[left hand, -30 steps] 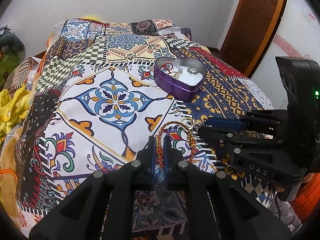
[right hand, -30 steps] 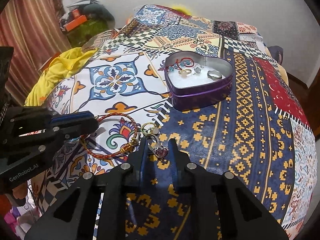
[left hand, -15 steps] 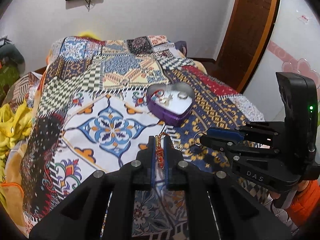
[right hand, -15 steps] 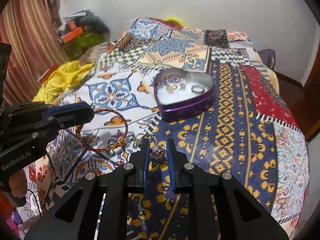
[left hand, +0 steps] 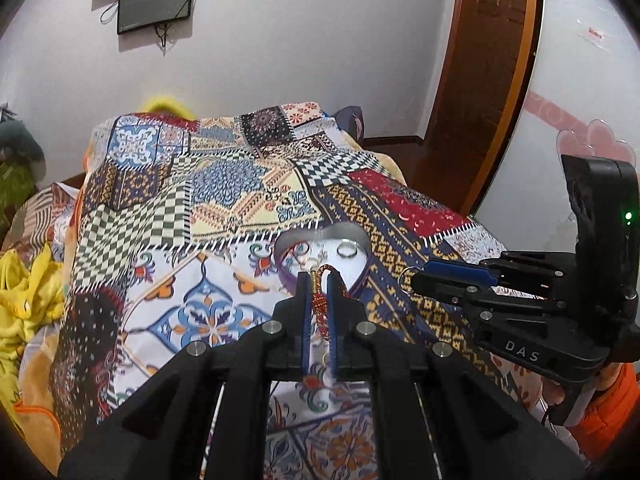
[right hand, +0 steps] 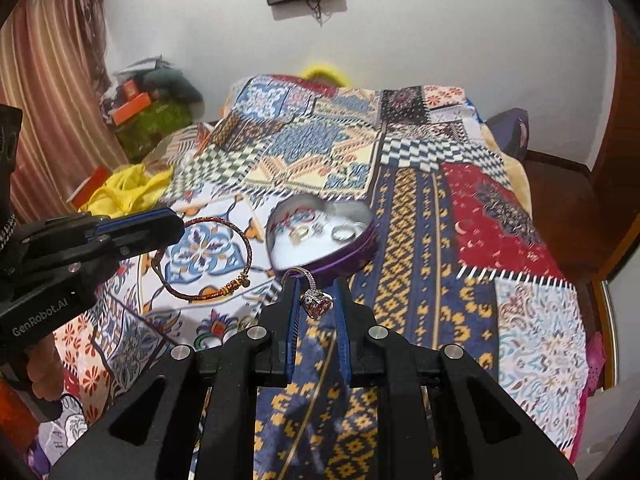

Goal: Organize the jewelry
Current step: 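Grasp the heart pendant chain with the right tool while the left carries the bracelet toward the tin, then lower the bracelet and heart pendant into the heart tin and open both tools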

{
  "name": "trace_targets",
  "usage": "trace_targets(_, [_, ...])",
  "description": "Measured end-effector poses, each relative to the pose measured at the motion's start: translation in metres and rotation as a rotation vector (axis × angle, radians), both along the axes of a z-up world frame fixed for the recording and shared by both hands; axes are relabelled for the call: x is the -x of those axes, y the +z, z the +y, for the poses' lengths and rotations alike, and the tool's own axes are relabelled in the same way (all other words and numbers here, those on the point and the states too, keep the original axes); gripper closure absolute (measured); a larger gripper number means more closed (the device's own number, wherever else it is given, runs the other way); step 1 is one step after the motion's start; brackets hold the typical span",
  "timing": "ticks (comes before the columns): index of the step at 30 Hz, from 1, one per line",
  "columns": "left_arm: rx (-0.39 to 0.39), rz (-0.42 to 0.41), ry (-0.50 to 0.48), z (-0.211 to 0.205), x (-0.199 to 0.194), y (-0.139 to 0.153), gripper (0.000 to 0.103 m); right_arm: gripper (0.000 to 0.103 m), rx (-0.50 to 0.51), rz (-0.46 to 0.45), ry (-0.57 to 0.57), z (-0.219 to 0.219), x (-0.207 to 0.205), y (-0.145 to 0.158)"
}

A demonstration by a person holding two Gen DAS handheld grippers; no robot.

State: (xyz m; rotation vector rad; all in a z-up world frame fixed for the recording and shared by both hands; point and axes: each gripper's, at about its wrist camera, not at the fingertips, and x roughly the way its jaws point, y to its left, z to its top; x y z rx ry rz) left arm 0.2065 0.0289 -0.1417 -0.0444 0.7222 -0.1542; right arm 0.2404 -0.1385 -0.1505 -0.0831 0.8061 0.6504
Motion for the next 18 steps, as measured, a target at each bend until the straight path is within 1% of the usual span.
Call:
trace_targets(8, [0.000,-0.019,0.004,0.001,-0.024,0.002,0.097,0.088,-0.020,-0.020,-0.016,0.001,-0.017,0.007])
trace_targets(18, [0.025,0.013,-0.004,0.002,-0.063,-0.011,0.097,0.088,-0.022,-0.008,-0.013,0.008,-0.036,0.001])
